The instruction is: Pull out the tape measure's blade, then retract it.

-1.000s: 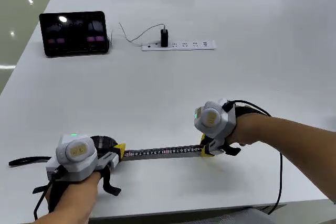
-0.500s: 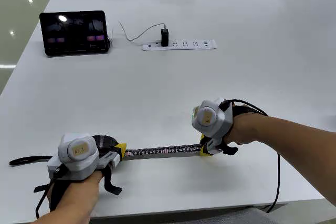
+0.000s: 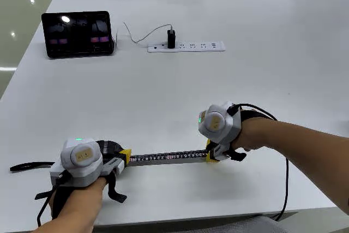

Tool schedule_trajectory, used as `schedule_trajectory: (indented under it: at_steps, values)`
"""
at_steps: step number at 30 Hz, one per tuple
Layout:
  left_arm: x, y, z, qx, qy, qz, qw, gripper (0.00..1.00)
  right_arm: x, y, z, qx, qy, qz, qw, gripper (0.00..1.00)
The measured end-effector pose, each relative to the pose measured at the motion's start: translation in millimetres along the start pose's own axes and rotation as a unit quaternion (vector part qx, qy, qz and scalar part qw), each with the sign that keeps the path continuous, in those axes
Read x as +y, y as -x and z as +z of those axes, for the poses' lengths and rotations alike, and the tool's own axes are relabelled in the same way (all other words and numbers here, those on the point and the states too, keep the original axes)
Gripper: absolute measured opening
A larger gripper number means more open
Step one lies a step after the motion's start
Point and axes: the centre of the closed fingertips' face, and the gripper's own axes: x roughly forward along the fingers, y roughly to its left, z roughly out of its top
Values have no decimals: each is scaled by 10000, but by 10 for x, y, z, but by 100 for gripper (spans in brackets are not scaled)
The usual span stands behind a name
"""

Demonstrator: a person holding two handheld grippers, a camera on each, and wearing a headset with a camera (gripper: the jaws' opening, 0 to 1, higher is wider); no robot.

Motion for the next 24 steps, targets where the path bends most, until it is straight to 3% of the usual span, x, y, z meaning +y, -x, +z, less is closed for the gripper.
schedule_trajectory:
  at_steps: [24]
  values:
    - [-3,3,-27,55,-54,-9,10000,63,14,-14,60,18,18,5,10000,11]
